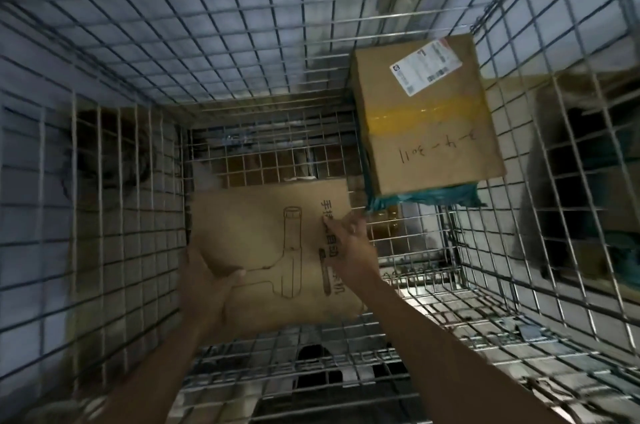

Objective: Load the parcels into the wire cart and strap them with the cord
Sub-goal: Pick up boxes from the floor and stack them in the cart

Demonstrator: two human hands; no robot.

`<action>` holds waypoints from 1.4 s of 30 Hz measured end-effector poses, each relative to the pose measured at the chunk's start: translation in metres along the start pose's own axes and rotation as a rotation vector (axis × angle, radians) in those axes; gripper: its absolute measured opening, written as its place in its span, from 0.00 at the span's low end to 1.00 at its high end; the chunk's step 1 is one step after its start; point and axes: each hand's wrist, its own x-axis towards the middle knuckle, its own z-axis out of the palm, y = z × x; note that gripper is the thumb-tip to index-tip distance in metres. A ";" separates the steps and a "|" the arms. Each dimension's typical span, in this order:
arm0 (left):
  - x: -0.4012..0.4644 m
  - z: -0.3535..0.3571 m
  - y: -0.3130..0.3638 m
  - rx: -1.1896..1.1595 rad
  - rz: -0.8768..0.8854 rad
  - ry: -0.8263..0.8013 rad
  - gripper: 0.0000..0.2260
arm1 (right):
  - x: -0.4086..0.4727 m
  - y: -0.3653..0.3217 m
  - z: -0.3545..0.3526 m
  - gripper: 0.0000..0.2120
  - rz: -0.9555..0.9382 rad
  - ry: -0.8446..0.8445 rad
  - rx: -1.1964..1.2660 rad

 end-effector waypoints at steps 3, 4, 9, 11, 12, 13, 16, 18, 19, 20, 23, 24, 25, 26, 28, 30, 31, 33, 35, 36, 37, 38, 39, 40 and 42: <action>0.002 0.031 -0.003 0.028 0.000 -0.074 0.49 | -0.003 0.033 0.004 0.34 0.042 -0.005 -0.029; 0.003 0.041 -0.005 0.014 0.003 -0.109 0.48 | -0.004 0.044 0.005 0.33 0.047 -0.007 -0.025; 0.009 0.094 -0.021 0.003 0.040 -0.275 0.43 | -0.005 0.097 -0.001 0.31 0.079 -0.007 0.009; 0.007 0.111 -0.011 -0.006 0.049 -0.329 0.40 | 0.000 0.117 -0.008 0.31 0.093 0.008 0.018; 0.009 0.121 -0.006 0.021 0.049 -0.333 0.39 | 0.003 0.126 -0.013 0.31 0.094 0.011 -0.001; 0.009 0.129 0.001 0.037 0.036 -0.352 0.39 | 0.007 0.135 -0.017 0.32 0.096 0.006 -0.024; 0.010 0.157 0.017 -0.030 0.075 -0.425 0.42 | 0.012 0.162 -0.035 0.34 0.133 -0.012 -0.050; 0.010 0.177 0.024 -0.028 0.091 -0.458 0.44 | 0.016 0.183 -0.046 0.35 0.166 -0.003 -0.078; 0.009 0.187 0.029 -0.031 0.097 -0.480 0.45 | 0.018 0.194 -0.050 0.34 0.180 -0.003 -0.102; 0.009 0.197 0.036 -0.048 0.090 -0.494 0.45 | 0.021 0.205 -0.055 0.33 0.205 -0.012 -0.117; 0.005 0.226 0.054 -0.046 0.107 -0.540 0.44 | 0.025 0.233 -0.074 0.33 0.322 -0.051 -0.089; 0.002 0.236 0.059 -0.039 0.119 -0.535 0.44 | 0.024 0.241 -0.082 0.33 0.312 -0.019 -0.082; -0.001 0.246 0.065 -0.048 0.127 -0.543 0.45 | 0.024 0.249 -0.090 0.34 0.283 0.033 -0.089; -0.004 0.254 0.069 -0.056 0.119 -0.560 0.46 | 0.024 0.256 -0.097 0.34 0.265 0.080 -0.094; -0.006 0.269 0.074 -0.071 0.097 -0.570 0.45 | 0.029 0.263 -0.105 0.35 0.257 0.092 -0.122; -0.008 0.275 0.073 -0.060 0.082 -0.559 0.45 | 0.034 0.267 -0.101 0.34 0.254 0.074 -0.113; -0.006 0.279 0.068 -0.068 0.090 -0.564 0.47 | 0.036 0.268 -0.097 0.33 0.248 0.081 -0.108; -0.005 0.286 0.056 -0.079 0.065 -0.578 0.49 | 0.039 0.273 -0.087 0.34 0.253 0.112 -0.124; -0.002 0.292 0.054 -0.059 0.056 -0.588 0.49 | 0.042 0.278 -0.077 0.32 0.254 0.089 -0.166; 0.000 0.295 0.056 -0.048 0.049 -0.598 0.49 | 0.044 0.279 -0.073 0.29 0.243 0.058 -0.204; 0.001 0.299 0.059 -0.032 0.038 -0.611 0.49 | 0.046 0.278 -0.071 0.27 0.244 0.032 -0.236; 0.002 0.302 0.061 -0.008 0.022 -0.619 0.50 | 0.049 0.278 -0.068 0.28 0.263 0.012 -0.244; 0.001 0.303 0.065 -0.006 0.015 -0.622 0.50 | 0.050 0.275 -0.067 0.30 0.292 -0.004 -0.233; 0.001 0.305 0.064 -0.008 0.011 -0.623 0.51 | 0.051 0.272 -0.067 0.31 0.320 -0.009 -0.234; 0.001 0.307 0.066 0.025 0.020 -0.626 0.51 | 0.049 0.267 -0.070 0.27 0.370 -0.029 -0.306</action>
